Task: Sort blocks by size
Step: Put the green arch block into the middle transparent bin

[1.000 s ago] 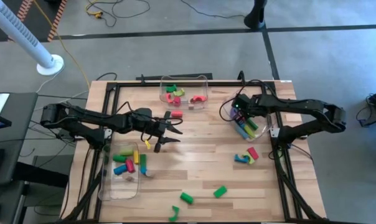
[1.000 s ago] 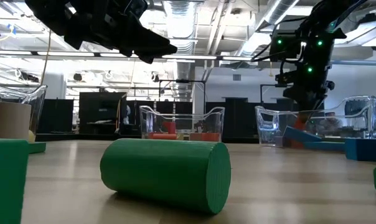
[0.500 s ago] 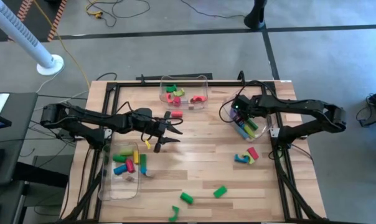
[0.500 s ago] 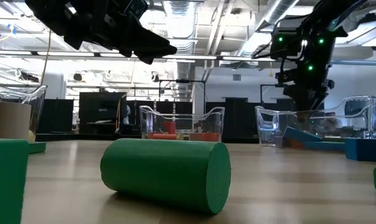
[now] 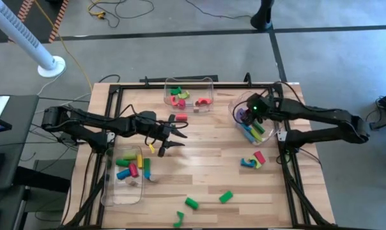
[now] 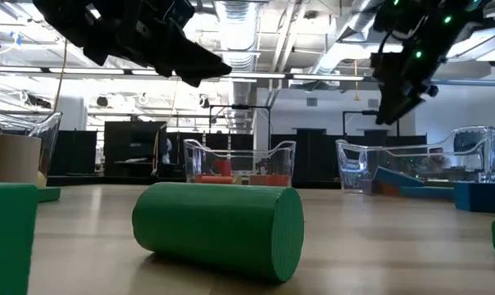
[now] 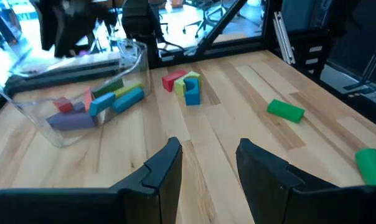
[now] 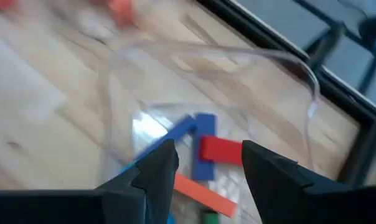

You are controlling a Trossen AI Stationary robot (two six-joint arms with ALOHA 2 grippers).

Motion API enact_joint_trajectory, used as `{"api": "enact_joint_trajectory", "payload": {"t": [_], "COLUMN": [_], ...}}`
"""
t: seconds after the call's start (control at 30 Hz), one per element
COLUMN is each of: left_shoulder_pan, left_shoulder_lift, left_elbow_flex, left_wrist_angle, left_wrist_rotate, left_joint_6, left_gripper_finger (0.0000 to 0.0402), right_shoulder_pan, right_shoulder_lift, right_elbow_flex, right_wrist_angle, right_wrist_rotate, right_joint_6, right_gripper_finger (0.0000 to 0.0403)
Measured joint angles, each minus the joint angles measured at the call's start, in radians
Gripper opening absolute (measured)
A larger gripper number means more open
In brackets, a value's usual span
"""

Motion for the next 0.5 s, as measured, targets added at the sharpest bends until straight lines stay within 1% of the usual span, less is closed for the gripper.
{"api": "enact_joint_trajectory", "payload": {"t": [0.2,0.5], "left_shoulder_pan": [-0.005,-0.028], "left_shoulder_lift": [0.0,0.0], "left_elbow_flex": [0.0,0.0], "left_wrist_angle": [-0.036,-0.055], "left_wrist_rotate": [0.002,0.084], "left_joint_6": [-0.001,-0.015], "left_gripper_finger": [0.0143,0.0143], "right_shoulder_pan": [0.149,0.382], "right_shoulder_lift": [-0.06,-0.065], "right_elbow_flex": [0.0,0.0], "right_wrist_angle": [0.063,0.12], "right_wrist_rotate": [-0.002,-0.005], "right_joint_6": [-0.021,-0.035], "right_gripper_finger": [0.0211,0.0211]}}
